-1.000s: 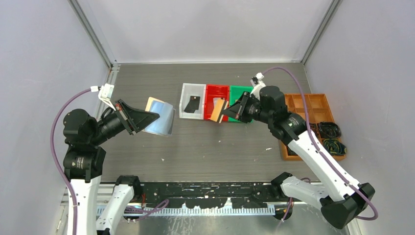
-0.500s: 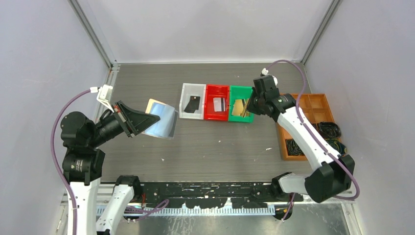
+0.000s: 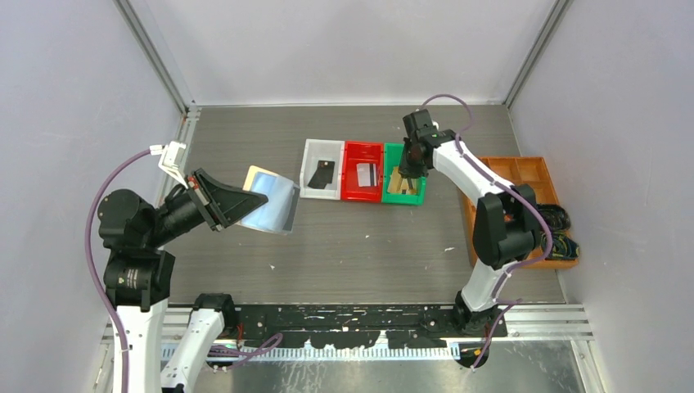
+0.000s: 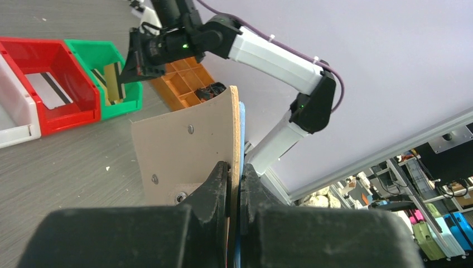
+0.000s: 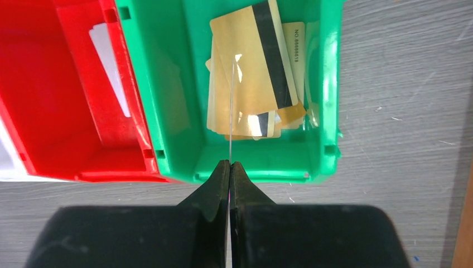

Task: Take the credit cards out of the card holder
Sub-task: Place the credit card in the storage box.

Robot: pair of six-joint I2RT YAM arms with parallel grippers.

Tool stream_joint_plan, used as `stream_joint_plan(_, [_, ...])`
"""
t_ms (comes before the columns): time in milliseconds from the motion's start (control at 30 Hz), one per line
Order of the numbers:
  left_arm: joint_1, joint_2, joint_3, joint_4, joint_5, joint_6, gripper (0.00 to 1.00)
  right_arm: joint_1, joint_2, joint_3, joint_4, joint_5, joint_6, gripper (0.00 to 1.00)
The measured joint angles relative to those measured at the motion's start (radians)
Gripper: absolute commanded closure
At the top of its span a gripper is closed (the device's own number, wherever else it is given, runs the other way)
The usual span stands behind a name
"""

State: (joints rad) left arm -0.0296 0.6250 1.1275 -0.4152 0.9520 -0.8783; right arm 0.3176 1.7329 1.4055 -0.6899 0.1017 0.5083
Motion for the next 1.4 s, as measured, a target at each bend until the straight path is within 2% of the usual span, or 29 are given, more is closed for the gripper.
stream_joint_plan(133, [0.000,-0.006,0.000,0.010,0.006,-0.008,1.00,0.000,0.059,0.004,0.010,-0.039,-0.010,0.99])
stream_joint_plan(600, [0.000,-0.011,-0.001,0.029,0.018,-0.024,1.00,-0.056,0.096,0.004,0.068,-0.123,-0.040,0.99])
stream_joint_plan(867, [0.000,-0.014,-0.006,0.045,0.020,-0.038,1.00,-0.066,0.119,0.006,0.063,-0.113,-0.061,0.63])
stream_joint_plan(900, [0.000,-0.015,-0.006,0.046,0.021,-0.040,1.00,-0.066,0.118,0.006,0.061,-0.103,-0.061,0.53])
stream_joint_plan(933, [0.000,-0.016,-0.006,0.048,0.021,-0.042,1.00,-0.066,0.116,0.006,0.059,-0.095,-0.058,0.47])
stream_joint_plan(1133, [0.000,-0.017,-0.011,0.066,0.021,-0.060,1.00,-0.064,0.006,0.004,0.053,-0.075,-0.049,0.35])
stream_joint_plan(1167, [0.000,-0.017,-0.011,0.068,0.021,-0.061,1.00,-0.062,-0.029,0.004,0.054,-0.077,-0.046,0.29])
stream_joint_plan(1200, [0.000,-0.017,-0.011,0.069,0.021,-0.064,1.00,-0.061,-0.063,0.004,0.055,-0.087,-0.043,0.17])
stream_joint_plan(1267, [0.000,-0.017,-0.013,0.076,0.022,-0.071,1.00,-0.062,-0.150,0.002,0.066,-0.150,-0.033,0.01])
stream_joint_plan(1333, [0.000,-0.017,-0.018,0.089,0.028,-0.087,1.00,-0.061,-0.240,-0.004,0.095,-0.257,-0.022,0.01])
stream_joint_plan(1400, [0.000,-0.017,-0.025,0.101,0.037,-0.100,1.00,-0.057,-0.345,-0.031,0.173,-0.434,0.004,0.00])
